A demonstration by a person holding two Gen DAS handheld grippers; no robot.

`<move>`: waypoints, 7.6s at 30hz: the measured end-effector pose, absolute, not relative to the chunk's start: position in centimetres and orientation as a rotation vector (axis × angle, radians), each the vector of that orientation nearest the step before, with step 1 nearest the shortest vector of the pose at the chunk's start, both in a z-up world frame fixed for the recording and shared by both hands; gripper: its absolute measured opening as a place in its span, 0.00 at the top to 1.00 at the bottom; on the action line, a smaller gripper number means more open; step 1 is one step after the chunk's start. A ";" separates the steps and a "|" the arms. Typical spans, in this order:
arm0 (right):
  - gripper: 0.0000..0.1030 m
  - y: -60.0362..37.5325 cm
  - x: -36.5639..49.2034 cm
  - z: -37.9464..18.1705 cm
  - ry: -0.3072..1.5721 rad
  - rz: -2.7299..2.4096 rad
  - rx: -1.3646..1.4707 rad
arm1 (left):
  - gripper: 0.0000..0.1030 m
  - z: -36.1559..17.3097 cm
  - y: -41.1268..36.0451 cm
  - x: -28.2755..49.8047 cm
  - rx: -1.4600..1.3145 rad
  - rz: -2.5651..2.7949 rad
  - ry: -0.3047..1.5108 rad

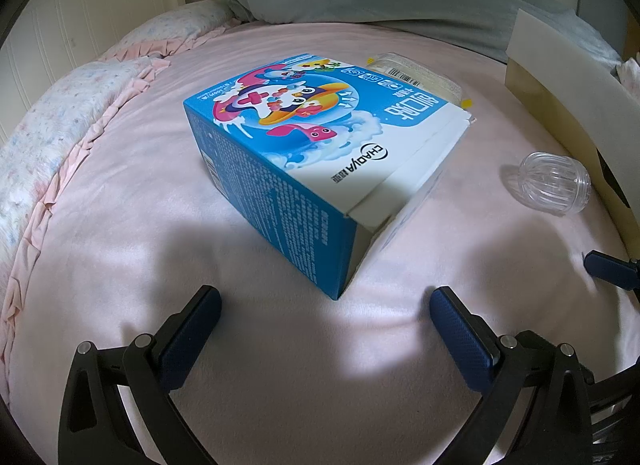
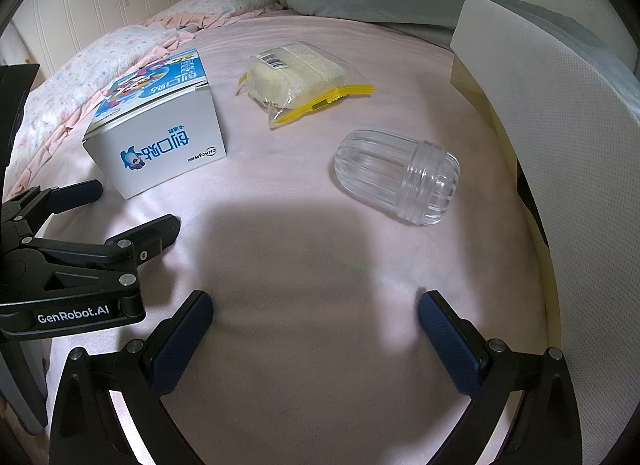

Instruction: Organize objects

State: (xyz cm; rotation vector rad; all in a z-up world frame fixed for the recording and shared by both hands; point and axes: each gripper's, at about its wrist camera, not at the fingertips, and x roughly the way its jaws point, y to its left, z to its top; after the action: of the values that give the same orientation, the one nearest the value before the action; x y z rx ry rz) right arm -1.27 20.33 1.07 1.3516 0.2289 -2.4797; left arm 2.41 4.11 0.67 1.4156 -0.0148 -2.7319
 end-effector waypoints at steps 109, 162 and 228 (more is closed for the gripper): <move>0.00 20.6 -1.0 1.2 0.230 -2.480 1.352 | 0.00 0.7 1.9 1.2 1.425 -2.739 -0.008; 0.00 21.6 0.1 1.6 0.239 -2.403 1.413 | 0.17 2.1 3.6 2.6 1.476 -2.705 0.042; 0.13 8.0 -7.0 5.1 0.001 -2.045 1.481 | 0.37 4.3 -10.2 2.6 1.568 -2.336 0.497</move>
State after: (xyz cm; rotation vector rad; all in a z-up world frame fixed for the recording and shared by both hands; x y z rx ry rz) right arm -7.04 8.05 5.13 1.4807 0.0008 -2.0451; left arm 2.56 -10.18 4.25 1.5677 0.4974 -2.3364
